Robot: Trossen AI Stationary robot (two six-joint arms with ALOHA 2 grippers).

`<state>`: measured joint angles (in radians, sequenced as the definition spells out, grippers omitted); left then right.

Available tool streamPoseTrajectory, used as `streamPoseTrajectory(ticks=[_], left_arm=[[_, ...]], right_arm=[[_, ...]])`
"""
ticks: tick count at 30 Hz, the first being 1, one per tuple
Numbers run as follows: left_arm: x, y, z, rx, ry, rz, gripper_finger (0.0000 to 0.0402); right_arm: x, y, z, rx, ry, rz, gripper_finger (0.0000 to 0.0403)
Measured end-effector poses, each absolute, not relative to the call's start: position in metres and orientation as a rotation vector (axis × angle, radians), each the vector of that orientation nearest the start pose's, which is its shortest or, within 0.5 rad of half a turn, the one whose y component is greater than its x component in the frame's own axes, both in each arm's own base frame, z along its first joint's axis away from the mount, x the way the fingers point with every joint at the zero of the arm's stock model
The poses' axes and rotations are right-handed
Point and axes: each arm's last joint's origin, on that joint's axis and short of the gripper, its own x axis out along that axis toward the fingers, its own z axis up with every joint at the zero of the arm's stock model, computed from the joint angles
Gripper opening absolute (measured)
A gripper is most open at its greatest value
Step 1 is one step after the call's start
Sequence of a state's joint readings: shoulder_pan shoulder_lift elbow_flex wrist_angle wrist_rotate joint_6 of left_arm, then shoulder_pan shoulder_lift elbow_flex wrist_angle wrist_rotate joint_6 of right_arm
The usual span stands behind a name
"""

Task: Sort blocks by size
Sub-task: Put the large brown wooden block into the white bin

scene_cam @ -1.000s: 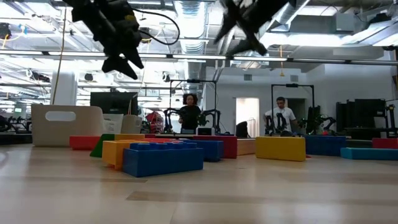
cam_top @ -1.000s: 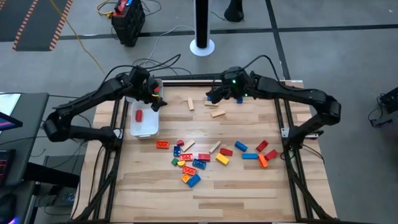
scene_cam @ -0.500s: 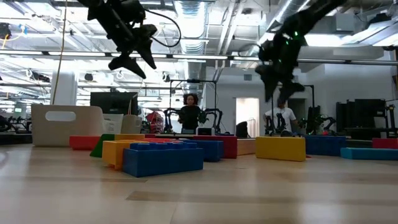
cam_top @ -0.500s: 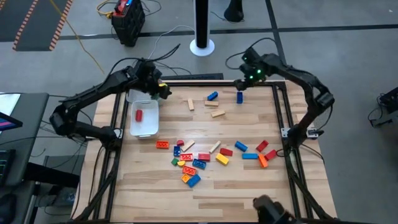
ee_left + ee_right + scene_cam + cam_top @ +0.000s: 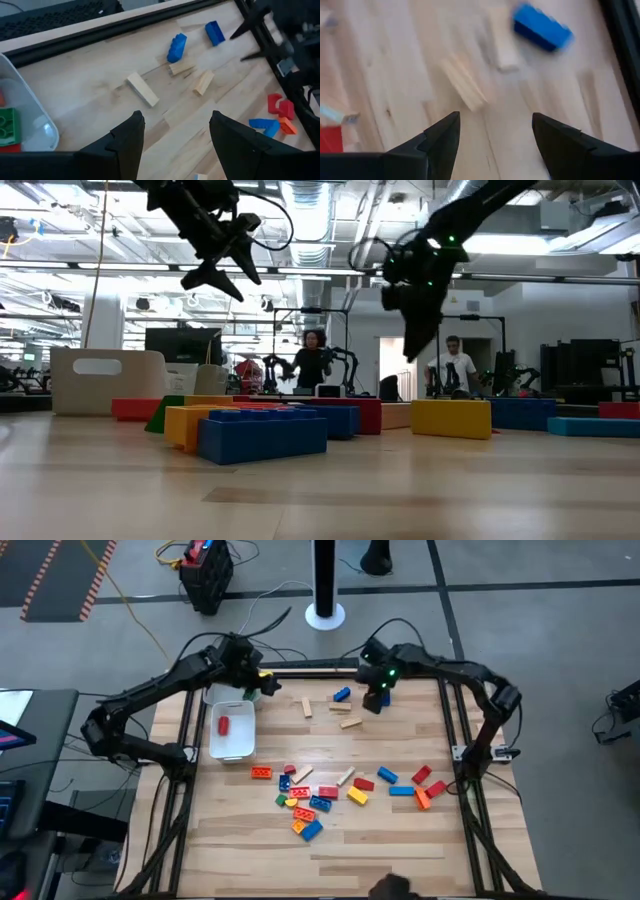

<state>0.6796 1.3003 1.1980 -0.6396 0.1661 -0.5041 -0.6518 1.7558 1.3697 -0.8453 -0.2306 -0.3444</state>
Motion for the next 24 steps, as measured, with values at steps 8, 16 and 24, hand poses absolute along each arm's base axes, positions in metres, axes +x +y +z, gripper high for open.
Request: streamPoseTrajectory(ticks=[8,16,24], left_arm=[[0.216,0.164,0.338,-0.714,0.54,0.626,0.0212],[0.216,0.163,0.339,-0.691,0.554,0.612,0.0212],[0.214,0.16,0.335,-0.673,0.621,0.585,0.0212]], right_arm=[[0.32,-0.181,0.203,0.111,1.196,-0.011,0.0276],[0.339,-0.173,0.175,0.039,1.259,-0.042,0.0276],[0.346,-0.172,0.152,-0.005,1.338,-0.076,0.0272]])
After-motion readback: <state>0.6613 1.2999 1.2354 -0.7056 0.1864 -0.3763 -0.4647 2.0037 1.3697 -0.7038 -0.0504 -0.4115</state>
